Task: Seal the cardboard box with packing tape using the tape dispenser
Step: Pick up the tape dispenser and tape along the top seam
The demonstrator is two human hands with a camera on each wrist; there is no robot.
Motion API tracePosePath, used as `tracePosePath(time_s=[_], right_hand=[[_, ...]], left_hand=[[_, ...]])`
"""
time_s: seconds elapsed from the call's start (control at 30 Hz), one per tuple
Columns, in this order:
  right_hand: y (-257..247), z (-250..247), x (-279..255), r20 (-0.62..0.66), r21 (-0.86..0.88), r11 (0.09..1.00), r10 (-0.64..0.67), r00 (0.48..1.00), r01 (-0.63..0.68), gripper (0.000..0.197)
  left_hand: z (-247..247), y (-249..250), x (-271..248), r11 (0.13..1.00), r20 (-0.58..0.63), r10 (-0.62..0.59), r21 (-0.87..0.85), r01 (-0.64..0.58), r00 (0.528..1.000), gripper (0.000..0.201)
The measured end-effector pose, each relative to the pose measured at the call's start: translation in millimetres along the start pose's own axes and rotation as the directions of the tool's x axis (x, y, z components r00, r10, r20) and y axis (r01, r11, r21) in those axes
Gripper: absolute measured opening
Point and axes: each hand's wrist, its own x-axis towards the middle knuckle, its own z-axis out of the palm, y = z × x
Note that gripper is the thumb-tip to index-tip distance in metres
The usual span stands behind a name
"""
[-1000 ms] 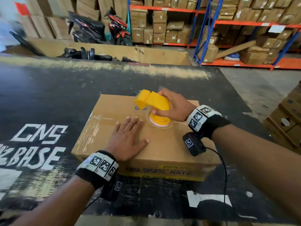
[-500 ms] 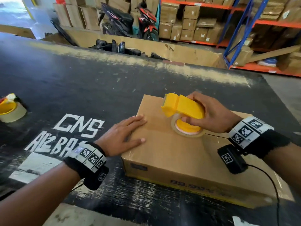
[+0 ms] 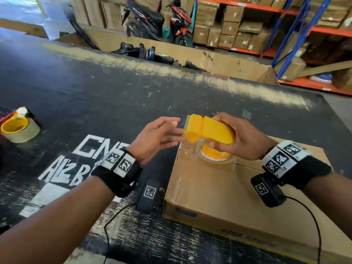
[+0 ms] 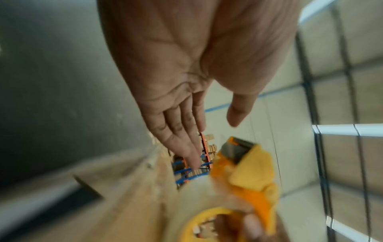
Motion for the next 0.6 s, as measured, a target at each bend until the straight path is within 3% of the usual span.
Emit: tracePosePath(time_s=[0.13, 0.4, 0.6], right_hand=[[-3, -1, 2, 0.018, -0.003, 1.0, 0.011, 1.0, -0.011, 0.054], [-9, 0, 1, 0.041, -0.036, 0.999, 0.038, 0.998, -0.036, 0.061], [-20, -12, 0, 0.117, -0.124, 0.992, 0.052, 0.992, -0.038, 0.084]], left_hand=[[6, 9, 10, 0.976, 0.055, -0.128, -0.169, 0.136, 0.99, 0.039], [-3, 7, 13, 0.967, 0.028, -0.18, -0.178, 0.182, 0.983, 0.04], [-18, 4, 18, 0.982, -0.031, -0.166, -0.101, 0.162, 0.986, 0.043]])
